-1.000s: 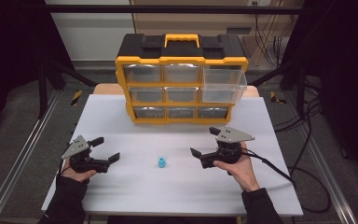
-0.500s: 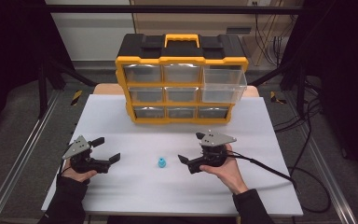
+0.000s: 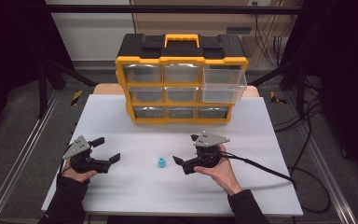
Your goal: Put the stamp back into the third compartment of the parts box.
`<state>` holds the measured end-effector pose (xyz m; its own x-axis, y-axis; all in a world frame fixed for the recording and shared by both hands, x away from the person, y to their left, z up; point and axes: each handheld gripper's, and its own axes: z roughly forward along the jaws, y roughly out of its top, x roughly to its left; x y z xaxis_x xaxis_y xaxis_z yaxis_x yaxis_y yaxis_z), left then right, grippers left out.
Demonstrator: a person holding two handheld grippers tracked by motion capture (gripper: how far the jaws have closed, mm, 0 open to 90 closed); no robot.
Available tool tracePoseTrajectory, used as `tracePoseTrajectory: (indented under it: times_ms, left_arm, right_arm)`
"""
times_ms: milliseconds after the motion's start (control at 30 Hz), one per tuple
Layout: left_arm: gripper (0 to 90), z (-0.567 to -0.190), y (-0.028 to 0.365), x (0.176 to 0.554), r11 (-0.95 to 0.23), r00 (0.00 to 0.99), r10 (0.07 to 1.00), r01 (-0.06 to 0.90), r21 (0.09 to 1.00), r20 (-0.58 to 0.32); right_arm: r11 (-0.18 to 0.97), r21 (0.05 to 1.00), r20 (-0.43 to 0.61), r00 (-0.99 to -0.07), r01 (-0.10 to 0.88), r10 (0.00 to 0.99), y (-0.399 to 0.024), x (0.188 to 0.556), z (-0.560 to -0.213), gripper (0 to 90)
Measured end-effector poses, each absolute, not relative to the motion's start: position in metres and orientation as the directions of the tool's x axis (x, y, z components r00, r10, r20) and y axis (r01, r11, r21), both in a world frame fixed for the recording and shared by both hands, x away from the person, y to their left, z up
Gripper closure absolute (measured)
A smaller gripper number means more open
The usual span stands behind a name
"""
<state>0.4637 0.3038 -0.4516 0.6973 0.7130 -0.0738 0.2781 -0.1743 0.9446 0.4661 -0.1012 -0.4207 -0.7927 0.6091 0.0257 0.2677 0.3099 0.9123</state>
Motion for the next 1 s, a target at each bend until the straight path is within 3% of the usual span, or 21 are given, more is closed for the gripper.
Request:
tracePoseTrajectory:
  times_ms: [1000]
  left_arm:
    - [1.1, -0.451, 0.304, 0.463, -0.171, 0.696, 0.714, 0.277, 0.946, -0.074]
  right_arm:
    - [0.392, 0.874, 0.023, -0.832, 0.285, 0.554, -0.052, 0.466, -0.442, 0.8]
